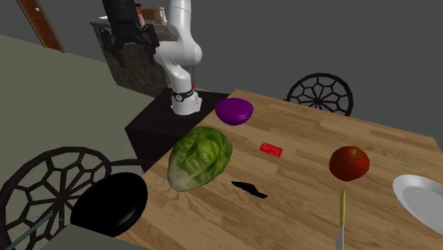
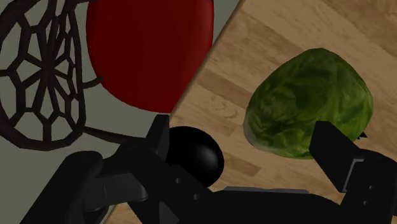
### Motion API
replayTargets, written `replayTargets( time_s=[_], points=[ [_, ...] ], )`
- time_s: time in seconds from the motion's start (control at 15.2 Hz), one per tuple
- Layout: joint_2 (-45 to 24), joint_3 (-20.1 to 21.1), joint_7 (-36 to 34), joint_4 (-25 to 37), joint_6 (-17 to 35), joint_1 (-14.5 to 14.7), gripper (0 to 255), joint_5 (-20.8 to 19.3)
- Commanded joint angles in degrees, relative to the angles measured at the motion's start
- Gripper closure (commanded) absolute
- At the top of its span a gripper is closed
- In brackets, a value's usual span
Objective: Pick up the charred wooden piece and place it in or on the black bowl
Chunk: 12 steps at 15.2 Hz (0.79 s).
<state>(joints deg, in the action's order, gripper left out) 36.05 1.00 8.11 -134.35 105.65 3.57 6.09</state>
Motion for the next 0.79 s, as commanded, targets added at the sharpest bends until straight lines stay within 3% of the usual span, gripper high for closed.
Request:
replayTargets(
  time_s=[0.0, 0.73],
  points=[
    [-3.61, 0.44, 1.93, 0.70, 2.70, 1.32, 0, 0.53],
    [-23.99, 3.45, 12.34, 7.47, 14.63, 7.42, 0, 2.72]
  ],
)
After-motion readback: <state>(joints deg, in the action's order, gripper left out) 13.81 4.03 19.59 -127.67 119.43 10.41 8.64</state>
